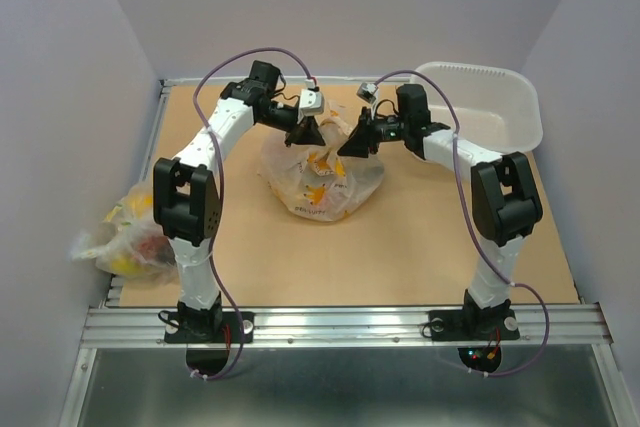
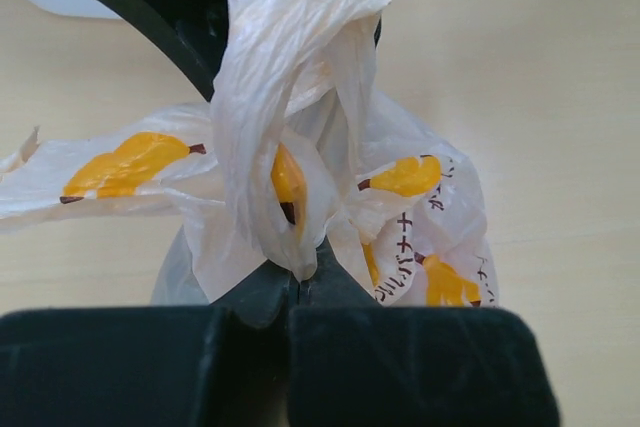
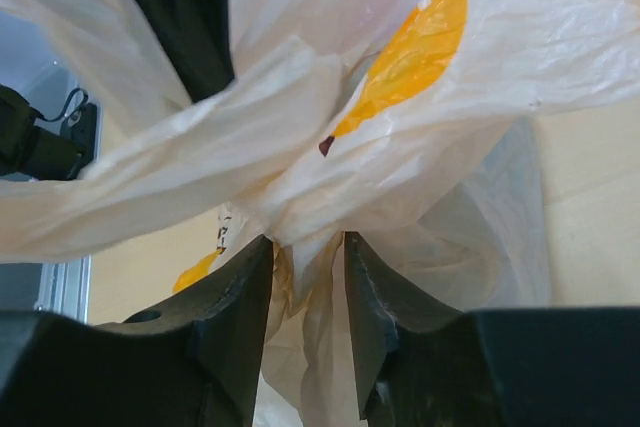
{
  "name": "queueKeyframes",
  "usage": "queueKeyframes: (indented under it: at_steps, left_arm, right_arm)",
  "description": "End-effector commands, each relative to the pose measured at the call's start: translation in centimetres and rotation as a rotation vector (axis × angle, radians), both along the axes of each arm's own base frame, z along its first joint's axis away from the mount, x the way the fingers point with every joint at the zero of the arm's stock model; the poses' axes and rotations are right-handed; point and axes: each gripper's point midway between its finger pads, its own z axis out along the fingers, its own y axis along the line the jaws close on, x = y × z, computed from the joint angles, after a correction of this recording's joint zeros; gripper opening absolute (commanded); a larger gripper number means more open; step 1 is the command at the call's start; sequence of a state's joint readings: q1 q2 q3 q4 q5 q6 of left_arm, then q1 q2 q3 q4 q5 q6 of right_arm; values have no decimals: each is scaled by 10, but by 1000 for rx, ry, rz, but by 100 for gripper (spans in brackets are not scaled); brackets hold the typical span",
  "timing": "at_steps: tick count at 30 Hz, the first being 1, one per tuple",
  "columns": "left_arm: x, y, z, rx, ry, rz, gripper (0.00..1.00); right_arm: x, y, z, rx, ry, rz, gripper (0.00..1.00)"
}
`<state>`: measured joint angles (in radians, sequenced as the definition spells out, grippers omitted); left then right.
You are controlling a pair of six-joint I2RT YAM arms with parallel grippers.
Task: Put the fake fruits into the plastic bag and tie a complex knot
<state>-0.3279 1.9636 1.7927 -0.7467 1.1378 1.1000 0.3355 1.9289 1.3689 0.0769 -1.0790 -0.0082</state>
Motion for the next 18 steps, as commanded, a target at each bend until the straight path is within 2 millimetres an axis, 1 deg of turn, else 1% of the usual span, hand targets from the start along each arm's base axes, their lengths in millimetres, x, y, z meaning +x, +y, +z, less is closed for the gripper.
queueKeyframes:
  at_steps: [1,3,4,5,7,9,11,12,13,14,15,16,18]
  left_arm:
    - [-22,-2,49,-88,-35,-20,0]
    - [-21,-7,52,-106,-35,-25,0]
    - [-22,-9,54,-111,-33,-28,0]
    - [-23,-12,55,-119,-25,-34,0]
    - [-24,-19,57,-129,-33,-48,0]
    - [-25,-24,60,-143,-28,-46,0]
    - [-22,-27,58,-150,-3,-20,0]
    - [-21,-28,57,-153,15,-8,0]
    - [-20,-28,56,-155,18,1,0]
    - [-16,-28,52,-154,15,15,0]
    - [-17,-28,53,-156,33,29,0]
    - [-15,-27,50,-155,36,41,0]
    - [-12,-28,48,-165,42,64,0]
  right_arm:
    - [4,7,27,24,-100,17,34]
    - [1,9,28,22,-118,24,27]
    - [0,10,28,20,-130,28,20]
    - [-1,11,28,20,-133,32,17]
    - [-4,16,26,18,-129,43,13]
    - [-7,22,27,20,-130,57,12]
    - [-11,23,31,31,-136,78,15]
    - [-14,22,34,37,-144,85,18]
    - [-16,21,35,38,-151,87,23]
    - [-18,20,36,37,-158,90,31]
    - [-23,18,30,29,-163,95,34]
    - [-27,16,37,32,-190,96,37]
    - [-32,13,37,26,-213,96,42]
